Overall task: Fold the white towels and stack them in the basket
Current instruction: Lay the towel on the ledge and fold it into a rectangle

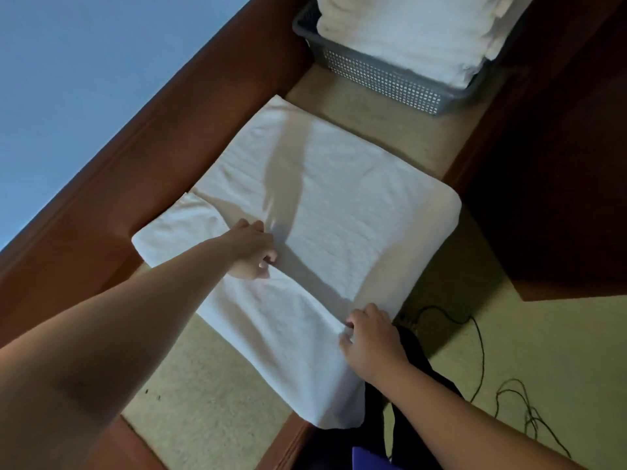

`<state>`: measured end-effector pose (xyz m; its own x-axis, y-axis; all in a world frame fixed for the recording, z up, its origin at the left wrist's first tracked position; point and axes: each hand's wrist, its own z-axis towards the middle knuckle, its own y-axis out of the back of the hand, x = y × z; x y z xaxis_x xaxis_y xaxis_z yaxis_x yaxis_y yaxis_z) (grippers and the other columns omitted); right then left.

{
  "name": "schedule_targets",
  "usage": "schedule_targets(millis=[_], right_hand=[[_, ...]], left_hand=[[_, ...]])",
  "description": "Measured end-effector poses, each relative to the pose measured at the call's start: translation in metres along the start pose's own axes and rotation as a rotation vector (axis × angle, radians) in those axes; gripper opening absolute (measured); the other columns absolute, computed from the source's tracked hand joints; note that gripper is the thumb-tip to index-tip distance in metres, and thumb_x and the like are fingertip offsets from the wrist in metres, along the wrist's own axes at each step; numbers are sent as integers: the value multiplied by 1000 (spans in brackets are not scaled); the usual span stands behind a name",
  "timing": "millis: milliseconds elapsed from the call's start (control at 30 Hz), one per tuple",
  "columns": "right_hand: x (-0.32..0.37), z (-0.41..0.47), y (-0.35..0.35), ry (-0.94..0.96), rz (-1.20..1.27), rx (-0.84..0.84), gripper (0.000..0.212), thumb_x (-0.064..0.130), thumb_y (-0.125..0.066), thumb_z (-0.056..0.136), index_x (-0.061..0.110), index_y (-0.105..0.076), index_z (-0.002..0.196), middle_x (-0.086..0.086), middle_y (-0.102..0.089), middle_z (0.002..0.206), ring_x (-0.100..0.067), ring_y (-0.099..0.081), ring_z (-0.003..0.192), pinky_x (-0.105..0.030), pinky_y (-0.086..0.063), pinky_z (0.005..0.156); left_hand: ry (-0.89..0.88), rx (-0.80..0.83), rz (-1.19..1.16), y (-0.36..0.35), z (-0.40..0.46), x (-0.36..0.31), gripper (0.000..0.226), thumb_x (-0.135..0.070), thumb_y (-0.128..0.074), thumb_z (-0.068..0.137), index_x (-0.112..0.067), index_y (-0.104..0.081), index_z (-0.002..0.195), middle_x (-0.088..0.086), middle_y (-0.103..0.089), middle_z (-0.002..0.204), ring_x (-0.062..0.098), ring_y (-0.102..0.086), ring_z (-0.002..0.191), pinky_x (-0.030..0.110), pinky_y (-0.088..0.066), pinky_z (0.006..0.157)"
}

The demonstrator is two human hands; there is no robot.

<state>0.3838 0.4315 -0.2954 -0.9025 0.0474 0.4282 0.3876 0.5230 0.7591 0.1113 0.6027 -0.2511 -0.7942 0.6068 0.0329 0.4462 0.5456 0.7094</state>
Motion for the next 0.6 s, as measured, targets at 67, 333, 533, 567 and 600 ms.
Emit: schedule_targets(millis=[67,333,533,567,600], right_hand=[[-1,5,8,-9,50,52,25,42,-56,99,21,-58,114,1,-55,115,-23,-53,113,-41,-51,93],[-42,5,35,-131,457,286,13,43,-68,98,31,-63,96,12,-68,96,-3,-63,88,-23,-48,71],[-58,22,58,-86,551,151,15,41,-67,98,28,-63,92,-1,-69,89,-11,-65,82,-32,-52,77],[-61,24,65,-78,568,108,15,42,-67,99,29,-62,92,-1,-68,87,-10,-64,78,-29,-50,73],[-66,27,71,-70,582,79,14,42,-66,99,30,-61,93,-1,-67,86,-8,-63,77,-28,-49,71]], left_hand=[[6,28,-18,-2,6,7,20,-52,-64,91,-37,-63,106,-13,-53,101,18,-43,115,38,-28,105],[294,185,295,3,10,66,45,-21,-49,99,-39,-57,140,5,-53,133,28,-36,137,50,-19,119],[335,22,293,27,19,93,31,-31,-49,103,-42,-59,130,-8,-63,124,20,-40,132,47,-24,111],[327,-24,305,36,21,95,30,-33,-49,104,-43,-58,130,-11,-64,123,19,-42,129,47,-26,109],[318,-77,322,45,23,98,29,-36,-50,104,-44,-58,130,-13,-65,123,19,-44,126,46,-28,106]])
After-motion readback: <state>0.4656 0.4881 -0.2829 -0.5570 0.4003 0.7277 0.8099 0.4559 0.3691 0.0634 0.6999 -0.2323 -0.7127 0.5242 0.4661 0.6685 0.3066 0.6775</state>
